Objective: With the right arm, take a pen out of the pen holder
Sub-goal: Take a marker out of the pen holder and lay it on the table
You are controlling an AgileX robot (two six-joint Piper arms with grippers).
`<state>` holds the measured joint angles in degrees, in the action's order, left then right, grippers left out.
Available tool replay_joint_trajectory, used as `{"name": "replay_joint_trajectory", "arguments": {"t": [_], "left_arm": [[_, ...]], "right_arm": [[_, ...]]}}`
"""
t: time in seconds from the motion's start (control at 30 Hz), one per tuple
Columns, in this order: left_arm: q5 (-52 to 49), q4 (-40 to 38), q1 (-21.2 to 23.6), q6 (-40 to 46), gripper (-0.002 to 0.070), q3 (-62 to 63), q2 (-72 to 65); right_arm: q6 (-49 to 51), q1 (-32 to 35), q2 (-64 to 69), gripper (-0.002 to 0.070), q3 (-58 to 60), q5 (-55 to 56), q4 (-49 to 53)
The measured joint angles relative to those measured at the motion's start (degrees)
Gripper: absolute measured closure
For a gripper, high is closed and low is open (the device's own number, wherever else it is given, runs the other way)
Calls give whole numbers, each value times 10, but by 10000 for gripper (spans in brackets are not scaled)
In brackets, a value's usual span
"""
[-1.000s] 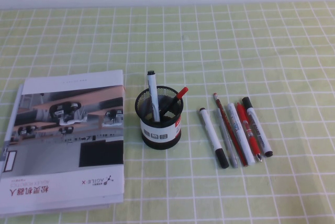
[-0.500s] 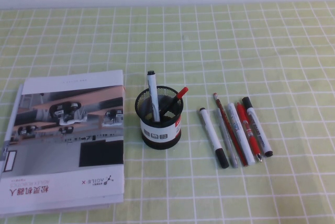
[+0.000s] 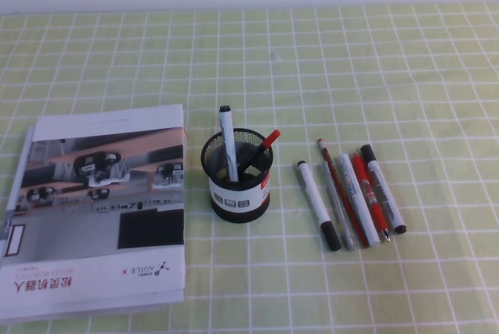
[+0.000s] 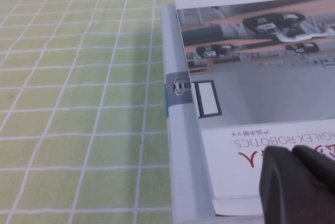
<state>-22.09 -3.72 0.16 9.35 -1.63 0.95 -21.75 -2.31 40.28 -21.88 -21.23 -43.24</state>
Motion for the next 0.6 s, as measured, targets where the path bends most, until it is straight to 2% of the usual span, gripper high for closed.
{"name": "replay_joint_trajectory", "arguments": {"t": [0.1, 0.2, 0.3, 0.6], "left_arm": [[0, 0, 0, 0, 681, 0, 0], [0, 0, 0, 0, 681, 0, 0], [0, 0, 0, 0, 681, 0, 0], [0, 0, 0, 0, 681, 0, 0]], "right_arm": [[-58, -3, 50, 689, -27, 2, -41], [-81, -38, 93, 689, -48, 17, -58], [-87, -94, 131, 689, -68, 45, -59], [-88, -321, 263, 688, -142, 172, -52]]}}
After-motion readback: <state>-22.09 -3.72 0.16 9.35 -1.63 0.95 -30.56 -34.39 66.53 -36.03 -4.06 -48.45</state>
